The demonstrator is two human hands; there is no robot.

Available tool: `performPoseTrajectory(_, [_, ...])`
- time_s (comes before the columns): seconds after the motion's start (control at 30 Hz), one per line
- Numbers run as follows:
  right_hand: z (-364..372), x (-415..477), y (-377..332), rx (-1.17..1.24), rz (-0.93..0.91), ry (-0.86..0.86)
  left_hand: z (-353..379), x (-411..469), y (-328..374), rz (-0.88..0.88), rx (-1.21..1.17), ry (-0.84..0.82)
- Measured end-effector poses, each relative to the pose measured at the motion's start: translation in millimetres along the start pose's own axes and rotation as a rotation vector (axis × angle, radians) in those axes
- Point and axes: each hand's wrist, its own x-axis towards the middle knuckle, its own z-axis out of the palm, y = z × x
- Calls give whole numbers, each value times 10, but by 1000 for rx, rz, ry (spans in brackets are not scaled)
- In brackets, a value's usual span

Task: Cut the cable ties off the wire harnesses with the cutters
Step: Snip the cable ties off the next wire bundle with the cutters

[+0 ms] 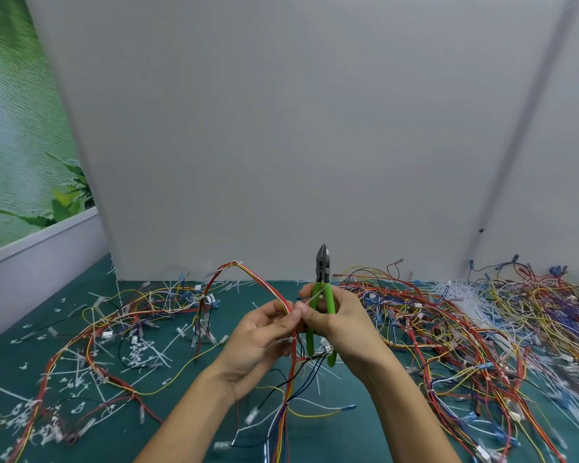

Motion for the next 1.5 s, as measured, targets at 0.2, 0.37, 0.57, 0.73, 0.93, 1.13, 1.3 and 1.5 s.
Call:
performPoseTrajectory(0.2, [27,46,50,106,-1,50,-4,1,9,69,-8,36])
performPoseTrajectory(0.37, [-3,63,93,165,28,81,-20,5,8,109,58,81])
performPoseTrajectory(0.57, [-89,87,116,126,57,126,-61,26,11,175,245,91])
performPoseTrajectory(0.73, [-142,78,41,139,30,142,-104,31,52,201,377,99])
performPoseTrajectory(0.93, [-160,58,-43,133,-26,204,-63,39,54,248,335,92])
performPoseTrajectory(1.13, [-216,72,-42,-2,-102,365,-57,35,83,260,70,158])
performPoseTrajectory(1.3, [-283,49,-58,-407,-104,263,-90,10,170,193,-108,138])
performPoseTrajectory(1.5, [-257,-30,-95,-756,-51,-151,-201,-16,286,213,-47,189])
